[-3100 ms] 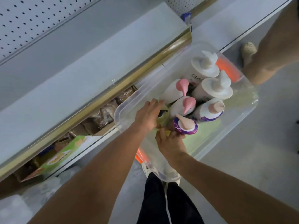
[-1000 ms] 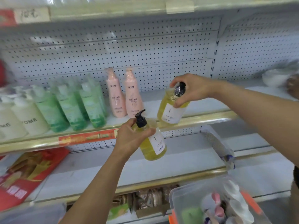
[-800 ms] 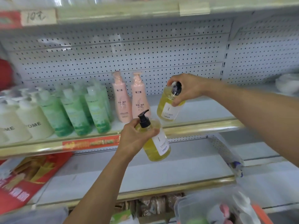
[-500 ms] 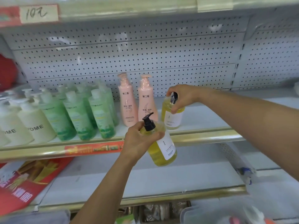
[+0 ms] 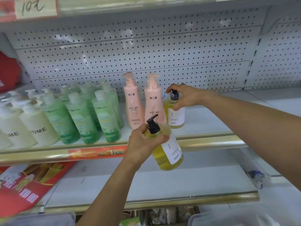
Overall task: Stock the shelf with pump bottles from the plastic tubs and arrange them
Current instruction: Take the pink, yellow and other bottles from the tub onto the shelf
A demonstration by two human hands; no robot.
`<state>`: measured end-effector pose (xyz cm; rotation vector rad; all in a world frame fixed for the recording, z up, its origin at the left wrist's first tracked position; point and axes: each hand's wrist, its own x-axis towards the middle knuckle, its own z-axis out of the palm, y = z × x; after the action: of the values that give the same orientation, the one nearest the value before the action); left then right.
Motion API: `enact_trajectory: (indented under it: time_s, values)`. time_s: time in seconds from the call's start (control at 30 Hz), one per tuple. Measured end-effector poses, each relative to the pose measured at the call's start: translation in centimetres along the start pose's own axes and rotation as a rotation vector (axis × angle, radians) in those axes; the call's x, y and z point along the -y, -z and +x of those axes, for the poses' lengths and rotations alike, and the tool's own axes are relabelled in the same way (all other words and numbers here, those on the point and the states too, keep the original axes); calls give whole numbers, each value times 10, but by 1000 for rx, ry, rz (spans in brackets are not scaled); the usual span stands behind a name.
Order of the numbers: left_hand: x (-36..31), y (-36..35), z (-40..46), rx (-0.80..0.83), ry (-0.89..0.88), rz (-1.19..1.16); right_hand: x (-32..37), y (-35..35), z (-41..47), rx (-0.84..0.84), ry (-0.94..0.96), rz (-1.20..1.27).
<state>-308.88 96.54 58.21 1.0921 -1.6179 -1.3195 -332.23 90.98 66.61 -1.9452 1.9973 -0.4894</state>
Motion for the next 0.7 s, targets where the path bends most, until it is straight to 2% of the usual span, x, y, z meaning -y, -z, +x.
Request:
enact_trajectory:
  time_s: [0.27,0.3,0.37,0.43,0.47,0.53,0.63,0.7]
  values:
    - [-3,8,0,37,3,-43,0,-8,-4,-51,-27,31]
    - [-3,9,-1,42,-1,-41,0,-12,-11,-105,-33,71]
    - [-3,10,-2,57,-11,-31,-1,-23,-27,-344,-25,141]
    - [-5,11,-3,67,-30,-11,-2,-37,-46,-612,72,145]
    - [-6,11,-4,68,-36,4,-1,-43,-57,-650,130,169]
    - [-9,9,-5,63,-40,27,5,-54,-82,-506,207,306]
    - [-13,5,-7,58,-69,56,10,-65,-114,-35,163,590]
    - [-14,3,-9,65,-93,60,11,-72,-129,196,129,705]
